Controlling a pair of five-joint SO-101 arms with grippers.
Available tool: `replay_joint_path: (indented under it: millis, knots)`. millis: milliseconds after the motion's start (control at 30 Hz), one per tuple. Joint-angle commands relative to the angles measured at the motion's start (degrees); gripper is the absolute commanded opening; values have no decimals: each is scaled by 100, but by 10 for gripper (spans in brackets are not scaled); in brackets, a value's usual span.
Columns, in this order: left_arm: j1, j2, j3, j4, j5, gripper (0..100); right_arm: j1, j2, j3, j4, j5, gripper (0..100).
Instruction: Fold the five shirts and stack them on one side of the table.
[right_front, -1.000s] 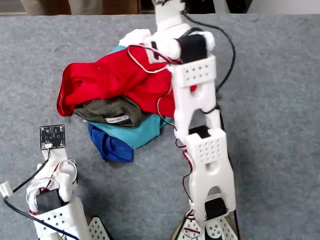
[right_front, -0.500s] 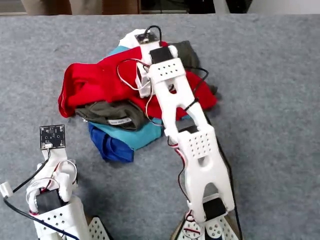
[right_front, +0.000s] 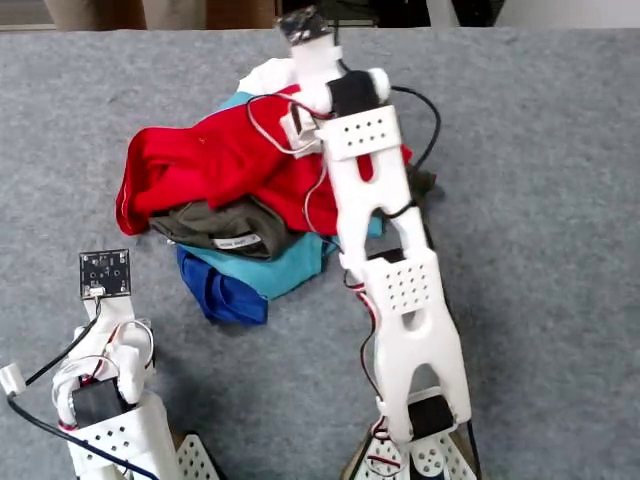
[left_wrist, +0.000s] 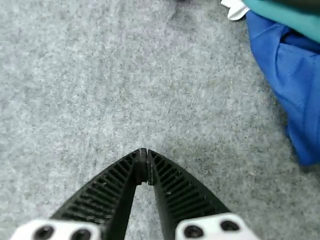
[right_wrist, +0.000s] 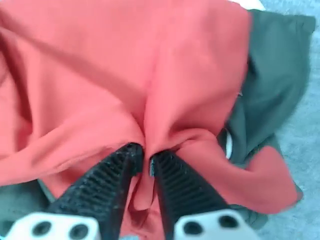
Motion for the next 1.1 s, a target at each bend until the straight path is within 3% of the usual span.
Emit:
replay_joint_path:
  millis: [0, 233, 433, 1067]
  knots:
    - [-26, -40, 62, -79, -35, 24, 119, -541, -48, 141, 62, 2]
    - [-26, -40, 62, -88, -35, 24, 154, -1086, 13, 141, 62, 2]
    - [-26, -40, 62, -88, -35, 24, 673, -2009, 48, 141, 62, 2]
    - [-18, -40, 26, -70, -18, 24, 5015, -4004, 57, 132, 448, 2]
